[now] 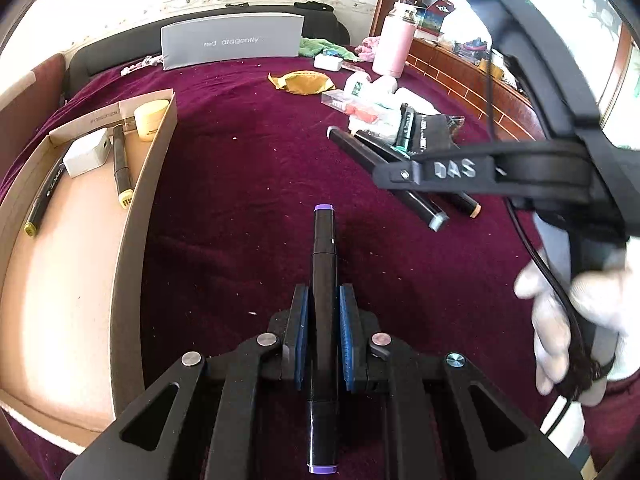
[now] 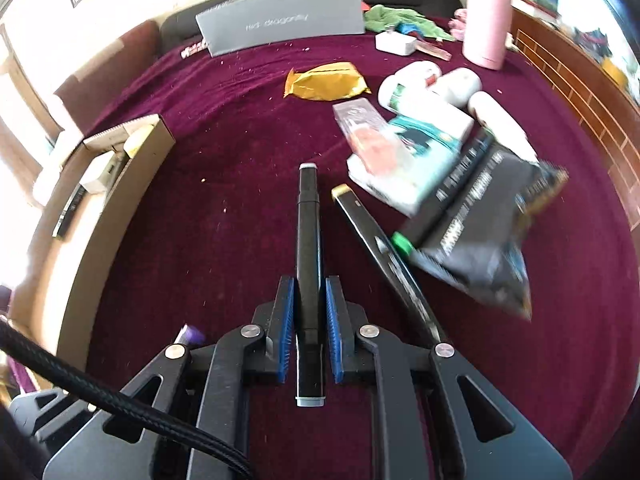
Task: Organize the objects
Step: 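Grasp a black marker with the right gripper beside the left gripper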
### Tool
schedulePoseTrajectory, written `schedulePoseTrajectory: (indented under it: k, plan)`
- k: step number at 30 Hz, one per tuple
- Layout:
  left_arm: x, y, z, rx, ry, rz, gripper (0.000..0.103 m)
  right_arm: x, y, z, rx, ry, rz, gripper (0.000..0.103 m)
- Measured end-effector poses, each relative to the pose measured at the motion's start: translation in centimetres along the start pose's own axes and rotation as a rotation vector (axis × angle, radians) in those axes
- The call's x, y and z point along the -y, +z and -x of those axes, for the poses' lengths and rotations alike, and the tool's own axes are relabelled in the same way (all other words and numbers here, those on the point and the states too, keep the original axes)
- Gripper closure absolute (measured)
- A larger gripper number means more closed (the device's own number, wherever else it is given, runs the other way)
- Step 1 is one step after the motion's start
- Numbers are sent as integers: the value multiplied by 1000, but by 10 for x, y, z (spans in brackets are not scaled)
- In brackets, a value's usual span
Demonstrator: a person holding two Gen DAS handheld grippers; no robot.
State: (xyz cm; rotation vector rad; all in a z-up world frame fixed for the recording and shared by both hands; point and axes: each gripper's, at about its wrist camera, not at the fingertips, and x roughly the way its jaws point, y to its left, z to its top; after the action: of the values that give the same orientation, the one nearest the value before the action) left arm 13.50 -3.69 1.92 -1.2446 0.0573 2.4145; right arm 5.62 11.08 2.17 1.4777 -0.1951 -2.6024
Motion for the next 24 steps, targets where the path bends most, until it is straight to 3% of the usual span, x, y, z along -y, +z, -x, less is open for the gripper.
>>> schedulePoseTrajectory:
  k: [10, 14, 21, 24]
  plan:
    - [4, -7, 22, 30, -8, 11, 92, 5, -31, 30, 47, 88, -60, 90]
    - [4, -10, 18, 5, -11, 17, 92, 2, -44, 33, 24, 98, -47, 90]
    - [3, -7, 2, -37, 4, 30, 92, -5, -62, 25, -19, 9, 14, 88]
    - [5, -6, -1, -30, 20, 21, 92, -12, -52, 23, 4, -31, 34, 77]
